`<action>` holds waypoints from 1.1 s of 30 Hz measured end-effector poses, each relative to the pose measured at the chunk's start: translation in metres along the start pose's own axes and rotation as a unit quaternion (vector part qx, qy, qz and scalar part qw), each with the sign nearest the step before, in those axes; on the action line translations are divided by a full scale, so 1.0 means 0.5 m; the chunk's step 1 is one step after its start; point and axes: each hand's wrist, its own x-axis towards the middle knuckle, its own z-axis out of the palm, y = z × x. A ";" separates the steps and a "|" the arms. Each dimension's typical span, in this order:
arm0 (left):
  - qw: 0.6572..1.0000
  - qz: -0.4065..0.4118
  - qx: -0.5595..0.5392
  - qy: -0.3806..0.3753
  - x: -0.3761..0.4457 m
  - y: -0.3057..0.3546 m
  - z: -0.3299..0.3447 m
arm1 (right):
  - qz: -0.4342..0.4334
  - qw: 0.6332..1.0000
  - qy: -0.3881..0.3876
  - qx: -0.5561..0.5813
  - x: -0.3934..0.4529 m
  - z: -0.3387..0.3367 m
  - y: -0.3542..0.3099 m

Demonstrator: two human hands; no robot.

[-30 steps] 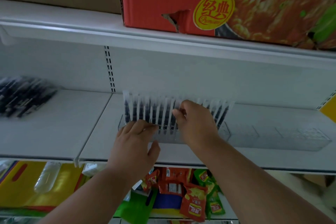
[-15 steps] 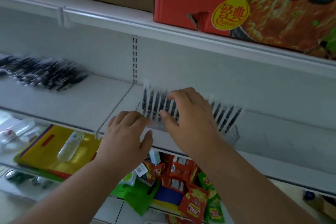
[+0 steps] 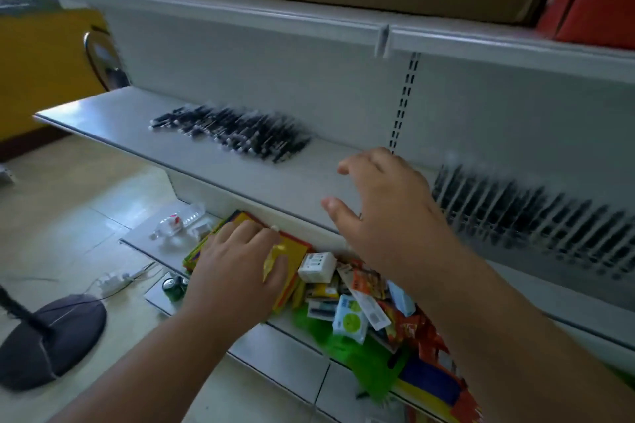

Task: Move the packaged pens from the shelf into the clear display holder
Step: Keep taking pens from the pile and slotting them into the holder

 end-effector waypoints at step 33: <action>0.997 0.025 -0.036 -0.063 0.393 -0.550 0.012 | 0.081 0.996 -0.028 -0.006 0.509 0.361 -0.287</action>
